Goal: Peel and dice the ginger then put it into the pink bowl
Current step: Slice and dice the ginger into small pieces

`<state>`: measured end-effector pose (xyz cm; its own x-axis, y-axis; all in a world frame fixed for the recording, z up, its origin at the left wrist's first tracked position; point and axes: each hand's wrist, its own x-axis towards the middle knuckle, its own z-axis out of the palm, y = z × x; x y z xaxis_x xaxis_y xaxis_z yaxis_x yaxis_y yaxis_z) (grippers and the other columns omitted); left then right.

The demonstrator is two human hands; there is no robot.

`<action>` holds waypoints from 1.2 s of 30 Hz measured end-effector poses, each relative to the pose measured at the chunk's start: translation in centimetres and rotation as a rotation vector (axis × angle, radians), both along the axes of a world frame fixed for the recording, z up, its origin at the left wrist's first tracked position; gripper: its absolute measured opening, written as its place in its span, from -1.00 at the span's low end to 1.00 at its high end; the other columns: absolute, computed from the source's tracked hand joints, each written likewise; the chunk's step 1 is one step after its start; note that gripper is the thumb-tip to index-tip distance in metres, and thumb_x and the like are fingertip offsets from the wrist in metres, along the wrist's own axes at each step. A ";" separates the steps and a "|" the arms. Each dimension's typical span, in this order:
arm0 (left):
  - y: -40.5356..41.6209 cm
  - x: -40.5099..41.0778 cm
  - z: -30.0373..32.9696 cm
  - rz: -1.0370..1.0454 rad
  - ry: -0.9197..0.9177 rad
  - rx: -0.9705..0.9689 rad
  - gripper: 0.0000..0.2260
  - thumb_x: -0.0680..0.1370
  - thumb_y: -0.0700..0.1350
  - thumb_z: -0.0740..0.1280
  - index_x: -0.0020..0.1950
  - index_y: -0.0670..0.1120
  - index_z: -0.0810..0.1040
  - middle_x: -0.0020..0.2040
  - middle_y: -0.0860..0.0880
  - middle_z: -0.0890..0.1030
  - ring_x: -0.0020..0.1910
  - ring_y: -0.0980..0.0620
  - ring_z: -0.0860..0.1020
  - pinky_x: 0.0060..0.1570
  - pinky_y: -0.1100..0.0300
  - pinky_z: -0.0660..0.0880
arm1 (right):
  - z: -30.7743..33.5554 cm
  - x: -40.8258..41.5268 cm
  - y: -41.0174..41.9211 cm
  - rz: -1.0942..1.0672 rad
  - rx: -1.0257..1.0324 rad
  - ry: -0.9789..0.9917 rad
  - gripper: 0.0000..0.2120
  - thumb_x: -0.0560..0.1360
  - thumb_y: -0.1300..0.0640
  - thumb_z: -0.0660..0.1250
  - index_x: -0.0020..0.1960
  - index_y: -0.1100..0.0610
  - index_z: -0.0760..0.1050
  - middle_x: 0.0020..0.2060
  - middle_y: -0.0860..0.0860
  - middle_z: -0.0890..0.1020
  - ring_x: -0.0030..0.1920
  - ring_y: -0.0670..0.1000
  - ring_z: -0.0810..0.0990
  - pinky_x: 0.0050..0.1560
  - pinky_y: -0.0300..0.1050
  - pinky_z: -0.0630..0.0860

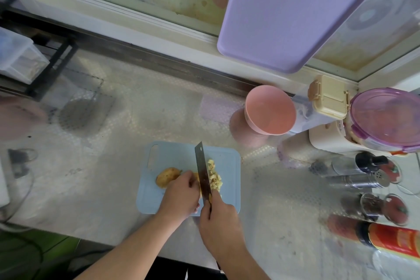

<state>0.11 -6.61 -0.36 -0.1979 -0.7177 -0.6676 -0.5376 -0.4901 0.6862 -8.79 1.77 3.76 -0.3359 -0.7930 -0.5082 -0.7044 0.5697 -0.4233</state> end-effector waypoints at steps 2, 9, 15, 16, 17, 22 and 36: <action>0.0 0.2 -0.4 -0.014 -0.016 -0.017 -0.79 0.68 -0.10 0.19 -0.12 -0.07 0.52 -0.28 -0.13 0.62 -0.39 -0.11 0.63 -0.38 0.04 0.63 | 0.0 -0.1 0.1 0.017 -0.002 0.000 -0.85 0.68 0.02 0.06 0.19 -0.07 0.36 -0.28 -0.07 0.59 -0.31 -0.01 0.59 -0.32 -0.18 0.58; 0.2 0.3 -0.2 -0.037 -0.068 -0.065 -0.82 0.65 -0.06 0.22 -0.13 0.01 0.51 -0.27 -0.05 0.63 -0.29 -0.13 0.66 -0.21 -0.20 0.67 | 0.4 0.2 0.6 0.040 0.027 0.011 -0.82 0.68 0.01 0.04 0.25 -0.07 0.31 -0.31 -0.07 0.53 -0.34 -0.04 0.55 -0.35 -0.24 0.48; 0.4 0.3 -0.3 -0.022 -0.059 -0.070 -0.83 0.64 -0.05 0.23 -0.13 0.01 0.51 -0.26 -0.03 0.64 -0.28 -0.10 0.66 -0.22 -0.21 0.65 | 0.9 0.5 1.8 0.035 0.053 -0.014 -0.90 0.66 0.02 0.05 0.15 -0.07 0.28 -0.25 -0.04 0.54 -0.21 0.03 0.61 -0.17 -0.10 0.57; 0.4 0.3 -0.3 -0.019 -0.055 -0.070 -0.83 0.65 -0.05 0.23 -0.13 0.01 0.51 -0.26 -0.03 0.64 -0.27 -0.09 0.65 -0.22 -0.20 0.66 | 0.9 0.5 1.8 0.028 0.058 -0.014 -0.93 0.66 0.01 0.05 0.12 -0.06 0.28 -0.24 -0.03 0.54 -0.20 0.03 0.61 -0.15 -0.09 0.57; 0.4 0.3 -0.2 -0.017 -0.052 -0.071 -0.83 0.65 -0.05 0.23 -0.13 0.01 0.51 -0.26 -0.03 0.64 -0.27 -0.09 0.65 -0.21 -0.20 0.66 | 1.0 0.6 1.7 0.023 0.061 -0.009 -0.95 0.66 0.01 0.05 0.08 -0.07 0.27 -0.24 -0.03 0.54 -0.21 0.03 0.59 -0.15 -0.10 0.57; 0.4 0.4 -0.4 -0.023 -0.049 -0.087 -0.83 0.65 -0.05 0.25 -0.13 0.03 0.51 -0.26 -0.01 0.63 -0.25 -0.07 0.65 -0.20 -0.19 0.66 | 1.0 0.8 1.3 0.034 0.084 -0.007 -0.98 0.65 0.05 0.05 0.04 -0.07 0.22 -0.27 -0.05 0.49 -0.24 0.02 0.53 -0.17 -0.13 0.52; 0.7 0.1 0.2 0.015 -0.051 -0.125 -0.80 0.65 -0.16 0.28 -0.18 -0.08 0.49 -0.31 -0.01 0.59 -0.31 0.01 0.55 -0.29 0.10 0.47 | 0.9 1.0 0.5 -0.001 0.112 -0.028 -0.82 0.62 0.10 0.08 0.21 -0.03 0.32 -0.16 -0.02 0.58 -0.12 0.06 0.63 -0.12 -0.08 0.57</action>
